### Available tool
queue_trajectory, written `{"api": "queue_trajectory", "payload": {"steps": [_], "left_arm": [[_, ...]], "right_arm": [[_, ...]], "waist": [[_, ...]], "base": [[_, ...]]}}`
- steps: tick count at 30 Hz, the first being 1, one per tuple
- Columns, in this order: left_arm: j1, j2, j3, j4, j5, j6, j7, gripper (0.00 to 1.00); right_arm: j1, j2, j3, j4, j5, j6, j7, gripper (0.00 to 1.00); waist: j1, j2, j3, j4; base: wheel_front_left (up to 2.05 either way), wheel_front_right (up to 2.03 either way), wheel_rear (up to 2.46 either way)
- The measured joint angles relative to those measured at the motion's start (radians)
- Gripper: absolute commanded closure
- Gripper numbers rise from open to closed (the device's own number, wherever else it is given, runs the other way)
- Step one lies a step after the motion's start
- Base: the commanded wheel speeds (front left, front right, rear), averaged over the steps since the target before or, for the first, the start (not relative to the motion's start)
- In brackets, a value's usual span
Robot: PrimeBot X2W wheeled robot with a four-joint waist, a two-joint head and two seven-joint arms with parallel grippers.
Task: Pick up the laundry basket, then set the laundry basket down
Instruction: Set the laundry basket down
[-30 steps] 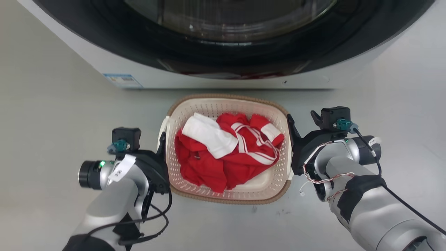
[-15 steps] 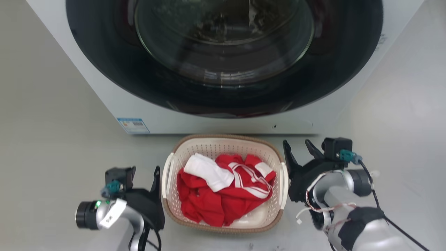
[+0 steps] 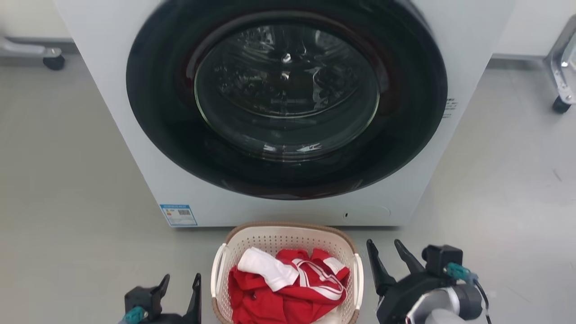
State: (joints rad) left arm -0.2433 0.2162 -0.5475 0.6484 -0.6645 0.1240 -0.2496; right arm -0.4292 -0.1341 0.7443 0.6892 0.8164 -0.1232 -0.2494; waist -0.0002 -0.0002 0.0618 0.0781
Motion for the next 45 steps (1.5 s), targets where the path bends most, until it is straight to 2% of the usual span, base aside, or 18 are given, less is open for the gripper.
{"api": "queue_trajectory", "payload": {"steps": [6,13,22,33,45], "left_arm": [[0.133,0.003,0.115,-0.123,0.060,0.000,0.000,0.00],[0.243,-0.009,0.241,-0.245,0.155,0.000,0.000,0.00],[0.348,-0.062,0.341,-0.384,0.273,0.000,0.000,0.00],[0.421,-0.101,0.389,-0.496,0.363,0.000,0.000,0.00],[0.438,-0.123,0.405,-0.561,0.412,0.000,0.000,0.00]], "right_arm": [[0.125,-0.024,-0.069,-0.144,-0.079,-0.002,0.000,0.00],[0.250,-0.026,-0.209,-0.266,-0.186,-0.002,0.000,0.00],[0.385,0.004,-0.343,-0.417,-0.326,-0.002,0.000,0.00],[0.470,0.029,-0.413,-0.538,-0.443,-0.004,-0.002,0.00],[0.507,0.050,-0.439,-0.615,-0.506,-0.004,-0.003,0.00]], "waist": [[0.0000,0.0000,-0.048,-0.012],[0.0002,0.0001,-0.064,-0.031],[0.0002,0.0003,-0.071,-0.043],[0.0001,0.0002,-0.077,-0.048],[0.0002,0.0002,-0.074,-0.052]], "base": [[0.00,0.00,0.00],[0.00,0.00,0.00],[0.00,0.00,0.00],[0.00,0.00,0.00],[0.00,0.00,0.00]]}}
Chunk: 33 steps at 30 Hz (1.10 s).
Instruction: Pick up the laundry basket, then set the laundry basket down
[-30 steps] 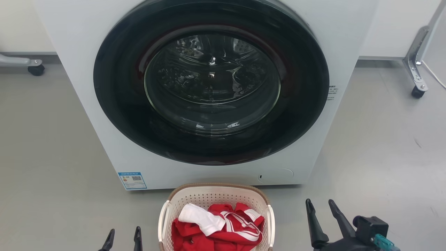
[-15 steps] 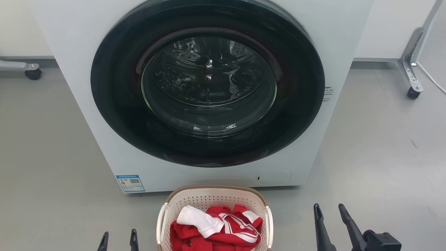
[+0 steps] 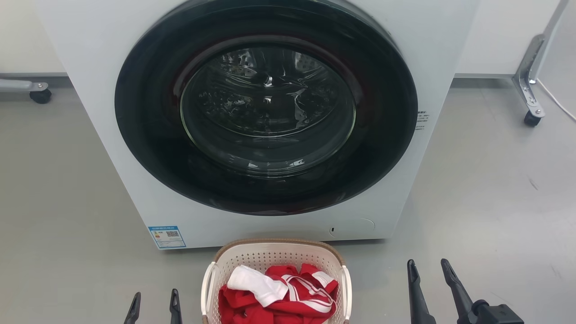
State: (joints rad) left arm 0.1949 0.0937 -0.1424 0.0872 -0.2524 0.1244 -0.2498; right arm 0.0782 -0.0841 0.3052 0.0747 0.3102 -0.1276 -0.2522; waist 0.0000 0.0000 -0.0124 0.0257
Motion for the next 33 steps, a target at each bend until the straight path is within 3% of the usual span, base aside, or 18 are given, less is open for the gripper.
{"api": "queue_trajectory", "payload": {"steps": [30,31,33], "left_arm": [[0.018,-0.012,0.013,-0.039,0.075,0.000,0.000,0.00],[0.018,-0.013,0.014,-0.039,0.078,0.000,0.000,1.00],[0.019,-0.015,0.010,-0.023,0.078,-0.001,0.002,1.00]], "right_arm": [[0.018,0.018,-0.035,-0.043,-0.049,0.000,0.000,0.00],[0.018,0.019,-0.035,-0.043,-0.049,0.000,0.000,1.00],[0.019,0.019,-0.035,-0.026,-0.048,0.000,0.004,1.00]], "waist": [[0.0001,0.0000,0.017,-0.005],[0.0001,0.0000,0.018,-0.005],[0.0001,0.0000,0.018,-0.005]], "base": [[0.00,0.00,0.00],[0.00,0.00,0.00],[0.00,0.00,0.00]]}}
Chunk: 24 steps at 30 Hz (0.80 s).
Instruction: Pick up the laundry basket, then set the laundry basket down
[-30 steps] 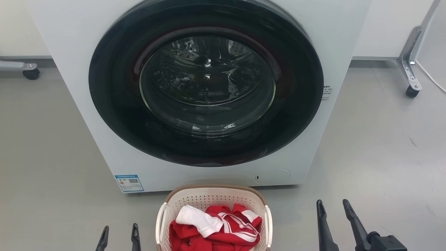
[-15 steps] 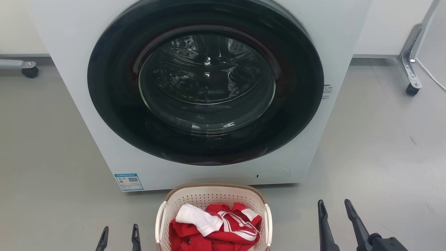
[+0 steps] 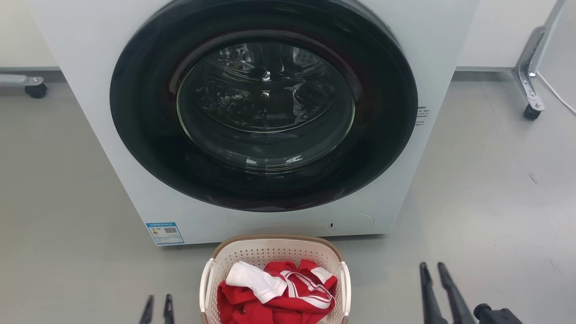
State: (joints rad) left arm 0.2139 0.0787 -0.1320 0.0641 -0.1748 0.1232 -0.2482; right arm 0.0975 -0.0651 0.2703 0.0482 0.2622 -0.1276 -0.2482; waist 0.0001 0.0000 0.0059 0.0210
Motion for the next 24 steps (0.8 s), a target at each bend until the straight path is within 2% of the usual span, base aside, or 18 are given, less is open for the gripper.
{"api": "queue_trajectory", "payload": {"steps": [9,24], "left_arm": [[-0.001,-0.004,0.004,0.044,-0.036,-0.010,0.015,1.00],[-0.031,-0.009,0.042,0.074,-0.277,-0.049,0.074,1.00]], "right_arm": [[0.014,0.001,-0.016,0.043,0.043,0.011,0.011,1.00],[-0.008,0.004,-0.080,0.072,0.266,0.050,0.073,1.00]], "waist": [[0.0000,0.0000,0.000,-0.001],[0.0000,0.0000,0.000,-0.005]], "base": [[0.00,0.00,0.00],[0.00,0.00,0.00]]}}
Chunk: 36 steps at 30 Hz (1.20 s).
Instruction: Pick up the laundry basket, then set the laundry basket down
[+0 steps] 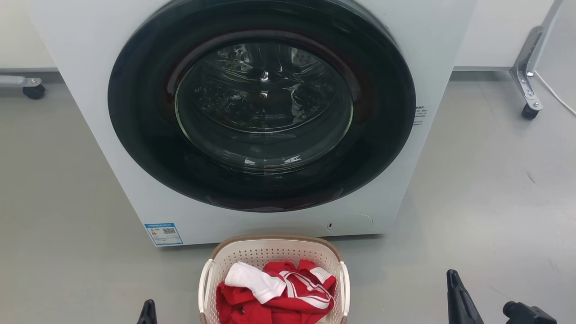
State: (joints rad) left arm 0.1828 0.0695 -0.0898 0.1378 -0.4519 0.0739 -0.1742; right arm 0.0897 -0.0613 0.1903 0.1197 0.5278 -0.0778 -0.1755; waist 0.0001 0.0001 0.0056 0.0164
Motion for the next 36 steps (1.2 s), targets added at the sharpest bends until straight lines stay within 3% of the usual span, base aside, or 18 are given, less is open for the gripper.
{"api": "queue_trajectory", "payload": {"steps": [36], "left_arm": [[-0.119,-0.010,0.085,0.073,-0.537,-0.092,0.138,1.00]], "right_arm": [[-0.085,0.010,-0.152,0.083,0.500,0.089,0.141,1.00]], "waist": [[0.0000,0.0000,-0.002,-0.008]], "base": [[0.00,0.00,0.00]]}}
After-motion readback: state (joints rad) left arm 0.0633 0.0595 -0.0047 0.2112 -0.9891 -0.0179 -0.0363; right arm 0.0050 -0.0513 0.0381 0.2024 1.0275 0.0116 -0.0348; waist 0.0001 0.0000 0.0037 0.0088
